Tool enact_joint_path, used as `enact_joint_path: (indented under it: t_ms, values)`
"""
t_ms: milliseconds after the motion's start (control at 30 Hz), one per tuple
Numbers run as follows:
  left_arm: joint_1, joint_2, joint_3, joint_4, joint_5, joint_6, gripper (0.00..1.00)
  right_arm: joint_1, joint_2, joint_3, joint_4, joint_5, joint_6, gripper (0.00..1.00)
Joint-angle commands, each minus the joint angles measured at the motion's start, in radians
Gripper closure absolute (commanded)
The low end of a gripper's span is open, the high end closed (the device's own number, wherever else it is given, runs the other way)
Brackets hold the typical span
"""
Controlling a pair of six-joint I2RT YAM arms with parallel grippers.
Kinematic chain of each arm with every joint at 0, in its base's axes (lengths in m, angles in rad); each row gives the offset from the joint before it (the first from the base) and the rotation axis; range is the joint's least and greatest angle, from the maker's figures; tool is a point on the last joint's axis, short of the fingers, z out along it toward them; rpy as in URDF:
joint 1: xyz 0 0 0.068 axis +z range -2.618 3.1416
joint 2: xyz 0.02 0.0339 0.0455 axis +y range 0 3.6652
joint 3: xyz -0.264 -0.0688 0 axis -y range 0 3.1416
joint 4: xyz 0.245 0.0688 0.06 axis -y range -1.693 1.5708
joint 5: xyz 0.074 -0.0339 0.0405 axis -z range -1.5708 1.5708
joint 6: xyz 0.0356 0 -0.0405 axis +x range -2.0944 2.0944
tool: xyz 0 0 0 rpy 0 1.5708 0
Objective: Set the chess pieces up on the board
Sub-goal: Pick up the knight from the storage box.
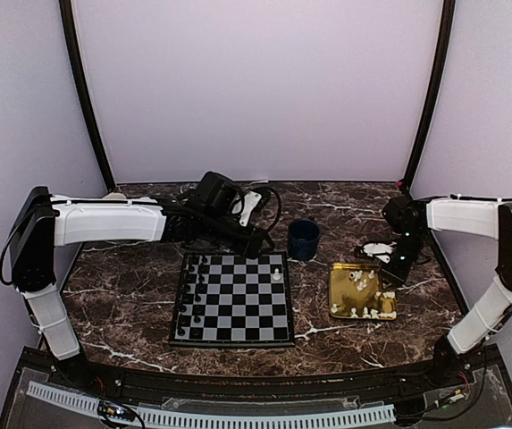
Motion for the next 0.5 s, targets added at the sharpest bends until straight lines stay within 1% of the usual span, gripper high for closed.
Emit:
enact_joint_path:
  t_ms: [0, 267, 467]
  values:
    - [-0.006, -0.020, -0.019, 0.005, -0.003, 0.006, 0.44, 0.016, -0.018, -0.013, -0.042, 0.059, -0.065, 0.68]
    - [-0.006, -0.020, -0.024, 0.005, -0.007, 0.004, 0.44, 0.043, 0.024, -0.030, -0.008, 0.157, -0.078, 0.70]
    - [-0.006, -0.024, -0.032, 0.006, -0.012, 0.006, 0.44, 0.059, 0.066, -0.047, 0.006, 0.176, -0.074, 0.72]
